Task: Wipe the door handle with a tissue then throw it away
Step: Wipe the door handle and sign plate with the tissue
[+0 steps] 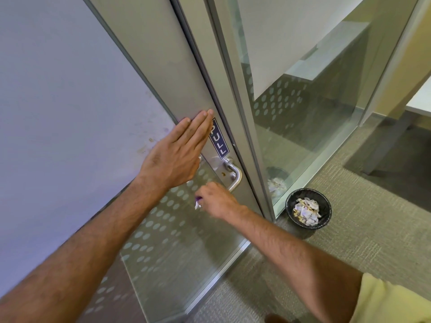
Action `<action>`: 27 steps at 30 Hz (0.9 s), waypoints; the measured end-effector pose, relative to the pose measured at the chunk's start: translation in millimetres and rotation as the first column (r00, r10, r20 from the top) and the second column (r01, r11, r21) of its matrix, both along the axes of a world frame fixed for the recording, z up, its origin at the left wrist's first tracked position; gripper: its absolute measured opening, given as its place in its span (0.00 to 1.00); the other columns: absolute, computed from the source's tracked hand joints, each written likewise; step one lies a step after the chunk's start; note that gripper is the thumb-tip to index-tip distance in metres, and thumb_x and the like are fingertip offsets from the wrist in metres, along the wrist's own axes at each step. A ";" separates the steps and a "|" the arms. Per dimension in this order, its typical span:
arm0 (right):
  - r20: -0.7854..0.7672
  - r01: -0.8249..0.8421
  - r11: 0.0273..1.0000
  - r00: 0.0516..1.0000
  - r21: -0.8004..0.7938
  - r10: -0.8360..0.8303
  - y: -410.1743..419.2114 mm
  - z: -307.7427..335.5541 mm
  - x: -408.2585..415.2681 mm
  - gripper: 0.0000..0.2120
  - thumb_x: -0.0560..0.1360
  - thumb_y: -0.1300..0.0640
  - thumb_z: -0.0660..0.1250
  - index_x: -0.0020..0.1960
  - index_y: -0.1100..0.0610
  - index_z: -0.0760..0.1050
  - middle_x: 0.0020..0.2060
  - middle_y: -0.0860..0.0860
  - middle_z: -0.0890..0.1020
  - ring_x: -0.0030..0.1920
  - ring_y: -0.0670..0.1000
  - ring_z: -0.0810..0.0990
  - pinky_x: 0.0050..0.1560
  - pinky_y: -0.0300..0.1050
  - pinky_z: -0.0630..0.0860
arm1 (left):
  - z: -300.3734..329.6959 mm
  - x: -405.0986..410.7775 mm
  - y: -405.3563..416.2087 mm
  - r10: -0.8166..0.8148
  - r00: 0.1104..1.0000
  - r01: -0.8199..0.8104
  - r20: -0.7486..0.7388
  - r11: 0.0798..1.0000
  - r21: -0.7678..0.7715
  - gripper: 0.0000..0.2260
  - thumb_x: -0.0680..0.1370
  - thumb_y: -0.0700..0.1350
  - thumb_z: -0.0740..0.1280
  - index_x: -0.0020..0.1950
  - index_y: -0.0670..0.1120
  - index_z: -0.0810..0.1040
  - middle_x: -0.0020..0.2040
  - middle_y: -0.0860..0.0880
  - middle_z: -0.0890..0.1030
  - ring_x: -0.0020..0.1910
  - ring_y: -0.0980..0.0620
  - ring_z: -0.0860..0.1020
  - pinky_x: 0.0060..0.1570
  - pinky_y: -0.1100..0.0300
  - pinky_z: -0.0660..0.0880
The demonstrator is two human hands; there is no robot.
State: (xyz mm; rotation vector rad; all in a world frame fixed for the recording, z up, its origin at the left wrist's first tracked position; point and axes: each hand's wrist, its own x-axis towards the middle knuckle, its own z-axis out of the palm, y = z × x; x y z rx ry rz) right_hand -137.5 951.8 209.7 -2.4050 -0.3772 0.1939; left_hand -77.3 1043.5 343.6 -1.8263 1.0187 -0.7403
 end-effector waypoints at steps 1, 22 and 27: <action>-0.027 -0.100 0.994 0.994 0.049 0.101 -5.8 -0.1 4.2 0.09 0.79 0.59 0.65 0.56 0.57 0.81 0.47 0.53 0.77 0.52 0.55 0.77 0.53 0.48 0.74 | 0.3 0.3 0.0 0.001 1.000 -0.001 0.000 1.000 -0.001 0.37 0.82 0.53 0.49 0.85 0.33 0.46 0.86 0.36 0.47 0.86 0.41 0.50 0.83 0.45 0.45; -0.603 0.682 -0.037 0.618 0.730 -0.504 -69.3 -35.9 -5.1 0.08 0.74 0.70 0.71 0.45 0.57 0.82 0.41 0.51 0.86 0.39 0.42 0.85 0.41 0.31 0.78 | 0.8 -0.2 0.0 0.038 0.998 -0.038 -0.043 0.999 0.014 0.38 0.84 0.57 0.48 0.85 0.33 0.42 0.86 0.35 0.44 0.86 0.40 0.48 0.83 0.45 0.46; -0.832 0.712 -0.442 0.525 0.546 -0.182 -48.0 -47.7 -20.7 0.06 0.76 0.70 0.67 0.47 0.61 0.78 0.43 0.55 0.83 0.46 0.51 0.82 0.54 0.42 0.79 | 0.4 -0.6 -0.6 0.029 0.999 -0.029 -0.039 1.000 0.009 0.38 0.84 0.56 0.48 0.85 0.33 0.43 0.86 0.35 0.44 0.86 0.40 0.48 0.84 0.46 0.46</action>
